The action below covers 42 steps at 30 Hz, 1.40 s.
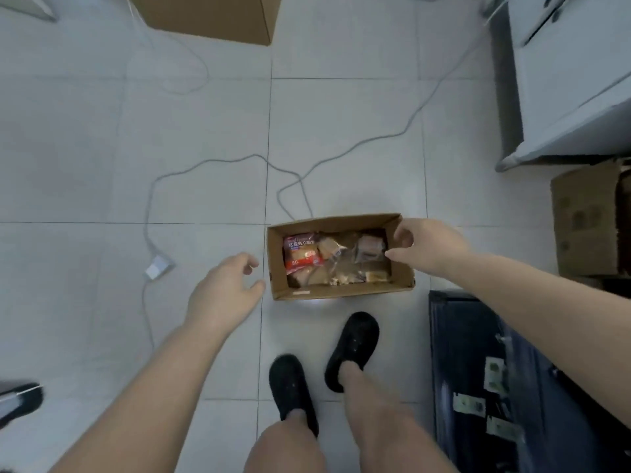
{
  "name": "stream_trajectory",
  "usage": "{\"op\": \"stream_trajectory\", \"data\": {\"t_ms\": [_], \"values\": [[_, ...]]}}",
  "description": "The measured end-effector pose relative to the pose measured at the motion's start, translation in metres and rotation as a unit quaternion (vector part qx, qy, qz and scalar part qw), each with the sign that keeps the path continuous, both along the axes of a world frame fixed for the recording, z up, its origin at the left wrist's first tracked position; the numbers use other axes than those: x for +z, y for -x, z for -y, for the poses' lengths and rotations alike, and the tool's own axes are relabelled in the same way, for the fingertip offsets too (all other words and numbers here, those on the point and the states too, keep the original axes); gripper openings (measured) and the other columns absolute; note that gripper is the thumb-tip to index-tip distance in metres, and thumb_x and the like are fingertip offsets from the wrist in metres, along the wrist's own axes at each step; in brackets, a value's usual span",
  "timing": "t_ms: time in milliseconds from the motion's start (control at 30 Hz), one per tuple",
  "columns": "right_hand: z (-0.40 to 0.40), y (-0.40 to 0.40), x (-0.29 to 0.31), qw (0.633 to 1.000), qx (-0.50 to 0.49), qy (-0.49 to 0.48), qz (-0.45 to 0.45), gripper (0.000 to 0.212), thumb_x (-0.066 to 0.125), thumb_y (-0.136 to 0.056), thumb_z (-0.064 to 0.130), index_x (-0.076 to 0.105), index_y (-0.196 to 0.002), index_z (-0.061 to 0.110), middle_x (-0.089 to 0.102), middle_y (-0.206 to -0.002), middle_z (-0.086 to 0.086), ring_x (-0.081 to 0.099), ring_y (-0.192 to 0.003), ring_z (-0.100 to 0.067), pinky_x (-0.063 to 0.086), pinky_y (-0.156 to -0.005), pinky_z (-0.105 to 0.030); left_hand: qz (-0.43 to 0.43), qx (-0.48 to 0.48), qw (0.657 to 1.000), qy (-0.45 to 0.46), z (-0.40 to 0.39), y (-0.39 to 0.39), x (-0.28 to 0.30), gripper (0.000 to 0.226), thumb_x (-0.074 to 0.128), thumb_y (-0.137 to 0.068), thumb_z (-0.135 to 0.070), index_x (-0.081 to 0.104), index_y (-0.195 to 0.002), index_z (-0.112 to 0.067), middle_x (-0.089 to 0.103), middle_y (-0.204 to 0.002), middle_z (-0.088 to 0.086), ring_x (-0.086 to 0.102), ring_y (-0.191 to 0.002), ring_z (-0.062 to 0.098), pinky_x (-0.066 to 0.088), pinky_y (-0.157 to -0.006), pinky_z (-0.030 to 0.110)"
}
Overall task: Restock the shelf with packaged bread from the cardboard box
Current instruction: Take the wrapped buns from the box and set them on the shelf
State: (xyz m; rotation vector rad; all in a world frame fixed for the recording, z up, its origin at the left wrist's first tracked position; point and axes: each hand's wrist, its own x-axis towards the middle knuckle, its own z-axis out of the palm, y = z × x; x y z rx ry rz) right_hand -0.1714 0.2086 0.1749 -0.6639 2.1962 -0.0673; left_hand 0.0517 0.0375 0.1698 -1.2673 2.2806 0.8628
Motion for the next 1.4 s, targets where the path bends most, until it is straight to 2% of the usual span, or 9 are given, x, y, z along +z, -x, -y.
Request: {"op": "stream_trajectory", "data": {"t_ms": [400,533,700,800,867,1033,1133,1233,1400], "values": [[0.071,0.000,-0.326,0.985,-0.106,-0.053,0.123,0.043,0.060,-0.088,0.036,0.050,-0.123,0.013,0.057,-0.113,-0.004,0.054,-0.093,-0.019,0.045,-0.075,-0.029,0.047,0.205,0.960,-0.184,0.037,0.091,-0.317,0.060,0.061,-0.088,-0.027,0.034,-0.137,-0.008,0.050,-0.135,0.011,0.051,-0.120,0.027,0.040,-0.084,0.030],[0.089,-0.004,-0.416,0.990,-0.110,-0.038,0.078,0.042,0.059,-0.089,0.028,0.049,-0.127,0.014,0.056,-0.124,-0.009,0.056,-0.109,-0.027,0.048,-0.085,-0.034,0.078,0.272,0.938,-0.199,0.046,0.101,-0.402,0.066,0.064,-0.085,-0.029,0.029,-0.136,-0.005,0.051,-0.131,0.017,0.054,-0.116,0.035,0.045,-0.093,0.041],[0.097,0.003,-0.504,0.987,-0.109,-0.087,0.075,0.062,0.065,-0.083,0.033,0.043,-0.134,0.007,0.052,-0.132,-0.015,0.051,-0.121,-0.033,0.045,-0.098,-0.037,0.049,0.337,0.915,-0.218,0.036,0.103,-0.473,0.070,0.065,-0.084,-0.025,0.026,-0.139,-0.005,0.046,-0.137,0.015,0.049,-0.122,0.033,0.043,-0.094,0.037],[0.094,0.002,-0.531,0.979,-0.144,-0.105,0.098,0.076,0.072,-0.077,0.034,0.037,-0.138,0.007,0.052,-0.133,-0.014,0.051,-0.123,-0.030,0.043,-0.102,-0.037,0.028,0.364,0.896,-0.251,0.028,0.094,-0.489,0.078,0.074,-0.077,-0.027,0.029,-0.138,-0.007,0.050,-0.135,0.011,0.052,-0.120,0.031,0.045,-0.091,0.035],[0.090,0.000,-0.543,0.975,-0.162,-0.108,0.104,0.068,0.076,-0.072,0.035,0.050,-0.131,0.010,0.058,-0.128,-0.012,0.055,-0.117,-0.027,0.046,-0.097,-0.033,0.008,0.371,0.884,-0.285,0.026,0.086,-0.494,0.079,0.079,-0.070,-0.031,0.038,-0.135,-0.011,0.055,-0.131,0.008,0.057,-0.115,0.028,0.047,-0.096,0.038],[0.076,-0.012,-0.536,0.965,-0.227,-0.090,0.093,0.064,0.083,-0.062,0.037,0.062,-0.115,0.008,0.066,-0.112,-0.009,0.062,-0.104,-0.024,0.044,-0.076,-0.025,-0.051,0.301,0.910,-0.279,0.019,0.071,-0.491,0.072,0.079,-0.072,-0.025,0.041,-0.132,-0.017,0.055,-0.129,0.004,0.054,-0.118,0.024,0.045,-0.100,0.042],[0.070,-0.019,-0.509,0.966,-0.244,-0.069,0.055,0.067,0.081,-0.065,0.033,0.051,-0.119,0.006,0.059,-0.097,-0.006,0.058,-0.093,-0.022,0.042,-0.071,-0.028,-0.067,0.319,0.898,-0.294,0.015,0.063,-0.474,0.062,0.078,-0.073,-0.022,0.046,-0.126,-0.015,0.059,-0.124,0.004,0.059,-0.109,0.021,0.050,-0.092,0.037],[0.060,-0.022,-0.472,0.956,-0.275,-0.066,0.078,0.055,0.083,-0.063,0.041,0.050,-0.095,0.012,0.054,-0.080,0.000,0.053,-0.070,-0.013,0.041,-0.056,-0.026,-0.072,0.309,0.897,-0.307,0.012,0.056,-0.440,0.061,0.077,-0.073,-0.020,0.046,-0.126,-0.016,0.060,-0.119,0.001,0.058,-0.099,0.015,0.049,-0.074,0.025],[0.051,-0.010,-0.380,0.943,-0.321,-0.027,0.085,0.056,0.085,-0.063,0.038,0.050,-0.102,0.018,0.060,-0.090,0.001,0.057,-0.081,-0.016,0.042,-0.058,-0.026,-0.087,0.294,0.904,-0.299,0.020,0.060,-0.355,0.070,0.078,-0.072,-0.021,0.042,-0.133,-0.019,0.058,-0.123,0.000,0.057,-0.107,0.017,0.047,-0.082,0.028]]}}
